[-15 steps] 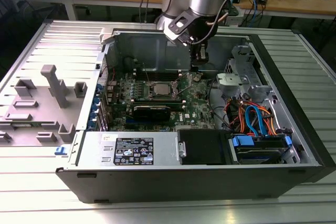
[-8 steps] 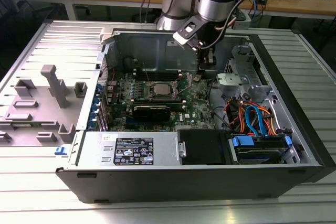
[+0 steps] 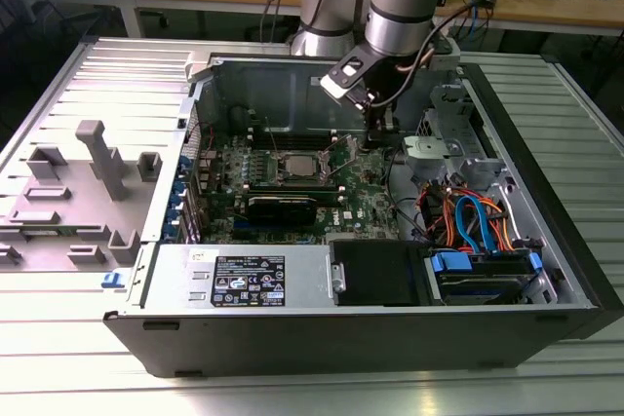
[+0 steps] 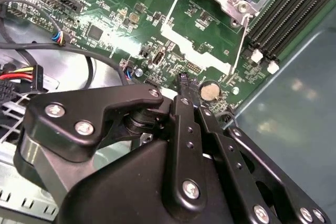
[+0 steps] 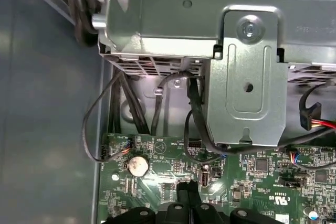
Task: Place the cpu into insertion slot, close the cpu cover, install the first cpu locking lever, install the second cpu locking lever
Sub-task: 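Close the cpu cover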
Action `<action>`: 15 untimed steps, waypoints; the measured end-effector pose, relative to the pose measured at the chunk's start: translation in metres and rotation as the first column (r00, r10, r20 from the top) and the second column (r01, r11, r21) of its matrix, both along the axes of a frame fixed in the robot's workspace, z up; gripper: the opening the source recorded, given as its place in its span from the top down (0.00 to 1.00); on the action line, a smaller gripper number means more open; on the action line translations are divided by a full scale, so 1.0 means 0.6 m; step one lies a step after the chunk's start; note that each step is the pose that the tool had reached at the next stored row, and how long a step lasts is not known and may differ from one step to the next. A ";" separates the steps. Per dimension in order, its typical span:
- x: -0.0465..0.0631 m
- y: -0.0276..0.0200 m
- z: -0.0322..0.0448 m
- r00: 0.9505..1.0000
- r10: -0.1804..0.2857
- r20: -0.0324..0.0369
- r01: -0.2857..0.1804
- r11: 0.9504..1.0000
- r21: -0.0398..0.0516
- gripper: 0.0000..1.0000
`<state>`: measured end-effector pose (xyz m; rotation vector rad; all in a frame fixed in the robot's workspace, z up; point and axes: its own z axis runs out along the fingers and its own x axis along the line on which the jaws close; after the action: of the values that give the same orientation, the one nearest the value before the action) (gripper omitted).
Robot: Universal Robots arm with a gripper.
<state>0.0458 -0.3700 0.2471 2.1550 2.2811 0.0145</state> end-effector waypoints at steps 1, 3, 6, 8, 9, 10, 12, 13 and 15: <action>-0.002 -0.0006 -0.005 1.000 0.000 0.000 0.000 1.000 0.000 0.89; -0.013 -0.0011 -0.009 1.000 0.000 0.000 0.000 1.000 0.000 0.89; -0.023 -0.0013 -0.011 1.000 0.000 0.000 0.000 1.000 -0.001 0.89; -0.024 -0.0013 -0.011 1.000 0.000 -0.001 0.000 1.000 -0.005 0.89; -0.025 -0.0014 -0.011 1.000 0.000 -0.001 0.000 1.000 -0.005 0.89; -0.026 -0.0013 -0.011 1.000 0.000 -0.001 0.000 1.000 -0.005 0.89; -0.026 -0.0012 -0.011 1.000 0.000 -0.001 0.000 1.000 -0.005 0.89; -0.026 -0.0012 -0.011 1.000 0.000 -0.001 0.000 1.000 -0.005 0.89; -0.027 -0.0013 -0.011 1.000 0.000 -0.001 0.000 1.000 -0.005 0.89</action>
<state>0.0296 -0.3707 0.2406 2.1532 2.2789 0.0073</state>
